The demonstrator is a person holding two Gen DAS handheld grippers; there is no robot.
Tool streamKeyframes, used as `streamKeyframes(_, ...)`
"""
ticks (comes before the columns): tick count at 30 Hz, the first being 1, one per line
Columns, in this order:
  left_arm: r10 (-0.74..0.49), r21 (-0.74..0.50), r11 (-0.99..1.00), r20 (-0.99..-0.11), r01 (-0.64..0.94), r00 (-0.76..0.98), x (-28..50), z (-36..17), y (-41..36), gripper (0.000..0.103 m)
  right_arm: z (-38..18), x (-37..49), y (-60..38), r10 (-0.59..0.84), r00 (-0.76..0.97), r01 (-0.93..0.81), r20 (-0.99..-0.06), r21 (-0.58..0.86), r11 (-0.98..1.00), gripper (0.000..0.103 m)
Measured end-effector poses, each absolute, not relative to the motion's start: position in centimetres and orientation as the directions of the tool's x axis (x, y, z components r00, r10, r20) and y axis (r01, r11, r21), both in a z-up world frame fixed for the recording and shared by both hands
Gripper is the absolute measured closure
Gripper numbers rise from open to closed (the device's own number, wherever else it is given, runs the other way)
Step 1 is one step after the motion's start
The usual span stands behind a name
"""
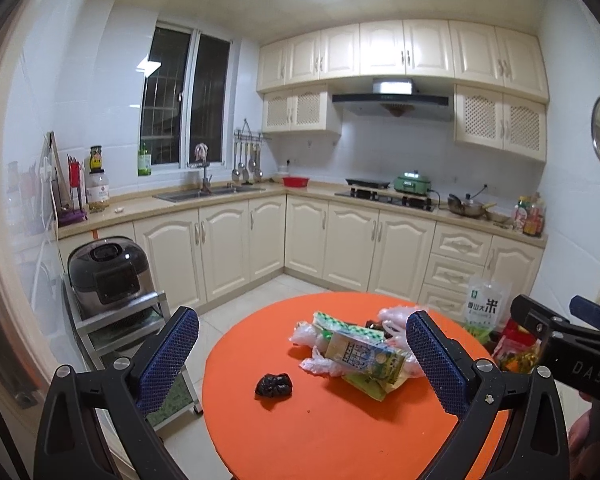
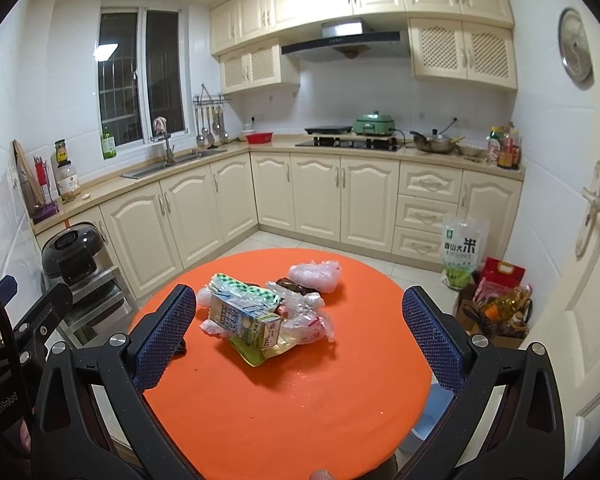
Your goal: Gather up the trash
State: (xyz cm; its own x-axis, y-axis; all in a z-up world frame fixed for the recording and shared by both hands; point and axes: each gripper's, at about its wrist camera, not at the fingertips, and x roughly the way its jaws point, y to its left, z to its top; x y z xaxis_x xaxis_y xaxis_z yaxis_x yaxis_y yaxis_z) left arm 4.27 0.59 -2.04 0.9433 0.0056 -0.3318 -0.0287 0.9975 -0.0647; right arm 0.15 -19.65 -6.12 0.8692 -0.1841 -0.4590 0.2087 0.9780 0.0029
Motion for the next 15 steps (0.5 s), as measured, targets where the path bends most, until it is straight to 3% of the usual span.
streamKeyframes(15,0.039,-0.023,0.998,-0.555,-0.062,0.831,14.7,-8.0,-0.3,0.001,-14.6,7.8,-25.3,-0.134,0.742,0.229,-0.657,0.060,0.972,0.000)
